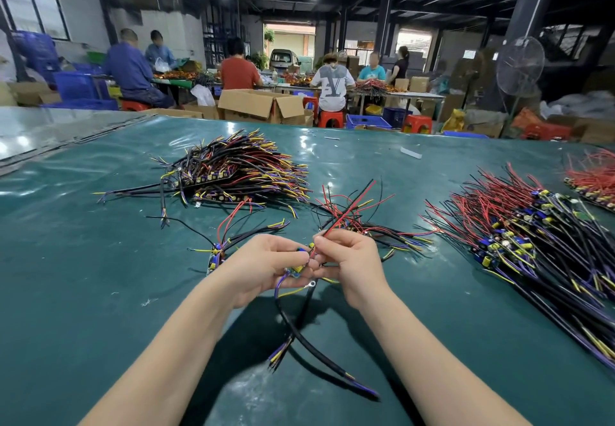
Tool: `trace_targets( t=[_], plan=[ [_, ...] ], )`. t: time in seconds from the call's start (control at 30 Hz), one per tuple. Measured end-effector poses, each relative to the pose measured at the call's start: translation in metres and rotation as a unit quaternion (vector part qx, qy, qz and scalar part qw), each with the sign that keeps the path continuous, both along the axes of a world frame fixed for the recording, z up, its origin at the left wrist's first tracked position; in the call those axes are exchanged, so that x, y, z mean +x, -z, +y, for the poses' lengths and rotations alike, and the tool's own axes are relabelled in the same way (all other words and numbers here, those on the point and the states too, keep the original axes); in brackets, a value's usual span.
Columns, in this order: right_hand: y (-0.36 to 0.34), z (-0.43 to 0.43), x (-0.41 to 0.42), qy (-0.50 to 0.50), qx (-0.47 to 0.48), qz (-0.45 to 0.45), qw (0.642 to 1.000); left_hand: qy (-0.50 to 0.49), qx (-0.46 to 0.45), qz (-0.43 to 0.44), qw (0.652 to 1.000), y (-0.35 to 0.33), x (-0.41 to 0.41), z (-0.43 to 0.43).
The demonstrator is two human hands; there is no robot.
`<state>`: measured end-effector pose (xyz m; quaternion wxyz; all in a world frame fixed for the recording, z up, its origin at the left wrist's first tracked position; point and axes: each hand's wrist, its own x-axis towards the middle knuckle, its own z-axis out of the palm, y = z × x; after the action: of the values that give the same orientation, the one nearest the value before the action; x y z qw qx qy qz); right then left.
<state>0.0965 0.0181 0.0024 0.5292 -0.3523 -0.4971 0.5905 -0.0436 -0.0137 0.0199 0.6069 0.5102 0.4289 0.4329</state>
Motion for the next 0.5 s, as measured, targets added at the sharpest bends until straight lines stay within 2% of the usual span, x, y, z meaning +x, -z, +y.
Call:
trace_targets(
  t=[0.17, 0.3, 0.5],
  plan=[
    [-0.004, 0.01, 0.012, 0.102, -0.003, 0.045, 0.994, 0.05, -0.032, 0.028, 0.998, -0.001, 0.004, -0.003],
    [-0.003, 0.016, 0.025, 0.171, 0.002, 0.102, 0.98, 0.053, -0.07, 0.047, 0.995, -0.003, 0.003, -0.003],
    [-0.006, 0.018, 0.03, 0.206, 0.016, 0.14, 0.968, 0.067, -0.084, 0.04, 0.993, -0.003, 0.0, -0.005]
  ],
)
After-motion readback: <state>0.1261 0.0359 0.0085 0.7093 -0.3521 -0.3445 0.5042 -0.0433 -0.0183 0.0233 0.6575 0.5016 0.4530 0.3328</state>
